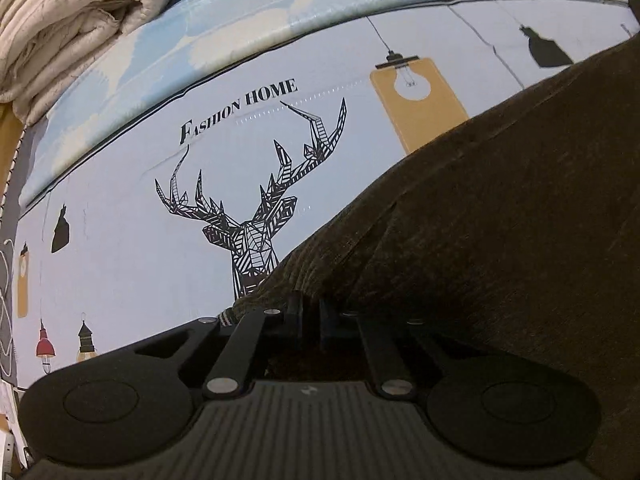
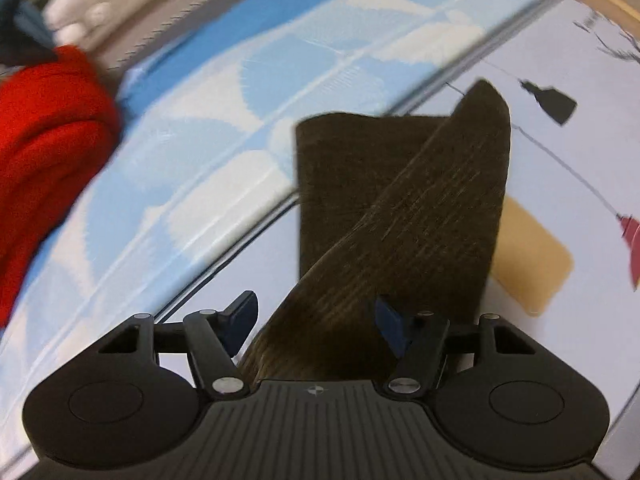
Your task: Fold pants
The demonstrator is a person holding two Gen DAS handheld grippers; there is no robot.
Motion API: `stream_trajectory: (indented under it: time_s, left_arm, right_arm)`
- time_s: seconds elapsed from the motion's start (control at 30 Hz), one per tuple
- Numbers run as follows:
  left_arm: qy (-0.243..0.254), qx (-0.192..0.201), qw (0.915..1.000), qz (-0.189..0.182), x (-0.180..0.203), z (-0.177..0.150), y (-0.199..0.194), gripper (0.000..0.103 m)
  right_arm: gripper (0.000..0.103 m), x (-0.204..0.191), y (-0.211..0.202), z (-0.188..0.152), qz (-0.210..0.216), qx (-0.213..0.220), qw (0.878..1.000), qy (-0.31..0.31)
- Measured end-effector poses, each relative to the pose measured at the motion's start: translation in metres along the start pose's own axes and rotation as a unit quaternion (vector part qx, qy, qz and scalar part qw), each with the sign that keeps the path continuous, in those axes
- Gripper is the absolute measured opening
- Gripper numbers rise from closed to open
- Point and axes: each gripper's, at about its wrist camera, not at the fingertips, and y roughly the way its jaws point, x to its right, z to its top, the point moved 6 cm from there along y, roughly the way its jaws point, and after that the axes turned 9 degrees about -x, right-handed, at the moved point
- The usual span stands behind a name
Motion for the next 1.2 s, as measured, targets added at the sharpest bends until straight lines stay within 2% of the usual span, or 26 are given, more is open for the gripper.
stream_trajectory:
  time_s: [0.03, 0.1, 0.13, 0.17, 0.2, 0.23, 0.27, 0.3, 0.37, 0.53, 0.6, 0.7, 0.73, 0.77, 0.87, 0.97, 1.0, 1.03, 1.1, 1.13, 1.17, 1.2]
  left_arm:
    - [0.000, -0.001, 1.0000, 0.005, 0.002, 0.001, 0.003, 0.007]
    - [-0.008, -0.004, 0.9999, 0.011, 0.005, 0.002, 0.007, 0.007]
    - [-0.014, -0.005, 0.9998, 0.012, 0.005, 0.004, 0.010, 0.007]
    - [-0.018, -0.006, 0.9997, 0.014, 0.005, 0.005, 0.010, 0.007]
    - [-0.023, -0.005, 0.9996, 0.015, 0.005, 0.005, 0.010, 0.007]
    - [-0.030, -0.002, 0.9994, 0.016, 0.004, 0.004, 0.007, 0.007]
    - [-0.038, 0.003, 0.9991, 0.016, 0.003, 0.002, 0.002, 0.007]
    - [-0.051, 0.011, 0.9986, 0.013, 0.001, -0.001, -0.004, 0.007]
    - [-0.080, 0.029, 0.9964, -0.002, -0.003, -0.009, -0.025, 0.007]
    - [-0.134, 0.069, 0.9872, -0.051, -0.010, -0.053, -0.095, 0.006]
    - [-0.150, 0.074, 0.9836, -0.068, -0.008, -0.081, -0.120, 0.006]
    - [-0.169, 0.069, 0.9801, -0.079, 0.001, -0.129, -0.144, 0.006]
    - [-0.178, 0.060, 0.9786, -0.085, 0.005, -0.149, -0.149, 0.000]
    - [-0.185, 0.052, 0.9775, -0.088, 0.010, -0.166, -0.152, 0.000]
    - [-0.210, 0.033, 0.9717, -0.104, 0.025, -0.224, -0.155, 0.000]
    - [-0.227, 0.008, 0.9674, -0.112, 0.040, -0.264, -0.145, 0.000]
    - [-0.236, 0.008, 0.9640, -0.122, 0.042, -0.272, -0.145, 0.000]
    - [-0.249, 0.009, 0.9589, -0.135, 0.044, -0.278, -0.145, 0.004]
    - [-0.280, 0.019, 0.9454, -0.166, 0.046, -0.284, -0.148, 0.021]
    - [-0.289, 0.027, 0.9408, -0.175, 0.047, -0.284, -0.151, 0.042]
    - [-0.296, 0.034, 0.9383, -0.176, 0.048, -0.282, -0.154, 0.068]
    - [-0.303, 0.042, 0.9369, -0.169, 0.048, -0.280, -0.158, 0.078]
  right_arm:
    - [0.071, -0.002, 0.008, 0.002, -0.004, 0.002, 1.000, 0.011]
    - [0.084, -0.007, 0.017, 0.005, -0.012, 0.014, 1.000, 0.008]
    - [0.083, -0.012, 0.021, 0.005, -0.028, 0.024, 0.999, -0.014]
    - [0.063, -0.016, 0.022, 0.004, -0.053, 0.032, 0.997, -0.042]
    - [0.029, -0.016, 0.023, 0.002, -0.095, 0.038, 0.992, -0.068]
    - [0.027, -0.015, 0.020, 0.001, -0.105, 0.042, 0.990, -0.088]
    - [0.018, -0.011, 0.011, -0.001, -0.088, 0.047, 0.992, -0.080]
    - [0.014, -0.006, 0.002, -0.002, -0.077, 0.047, 0.994, -0.067]
    - [0.012, 0.006, -0.022, -0.005, -0.058, 0.054, 0.995, -0.055]
    - [0.011, 0.048, -0.116, -0.027, 0.013, 0.062, 0.997, -0.049]
    - [0.011, 0.080, -0.166, -0.046, 0.039, 0.063, 0.996, -0.050]
    - [0.010, 0.125, -0.222, -0.078, 0.055, 0.061, 0.995, -0.055]
    - [0.010, 0.147, -0.242, -0.094, 0.060, 0.058, 0.995, -0.052]
    - [0.010, 0.165, -0.257, -0.110, 0.063, 0.056, 0.995, -0.050]
    - [0.010, 0.216, -0.291, -0.163, 0.070, 0.054, 0.995, -0.053]
    - [0.011, 0.263, -0.285, -0.214, 0.044, 0.023, 0.998, -0.048]
    - [0.016, 0.277, -0.271, -0.231, 0.023, 0.002, 0.998, -0.051]
    - [0.022, 0.285, -0.255, -0.245, 0.000, -0.017, 0.998, -0.062]
    - [0.029, 0.299, -0.232, -0.268, -0.057, -0.033, 0.994, -0.085]
    - [0.034, 0.301, -0.227, -0.274, -0.069, -0.034, 0.993, -0.089]
    - [0.044, 0.302, -0.226, -0.280, -0.060, -0.031, 0.993, -0.092]
    - [0.051, 0.302, -0.229, -0.284, -0.042, -0.024, 0.995, -0.088]
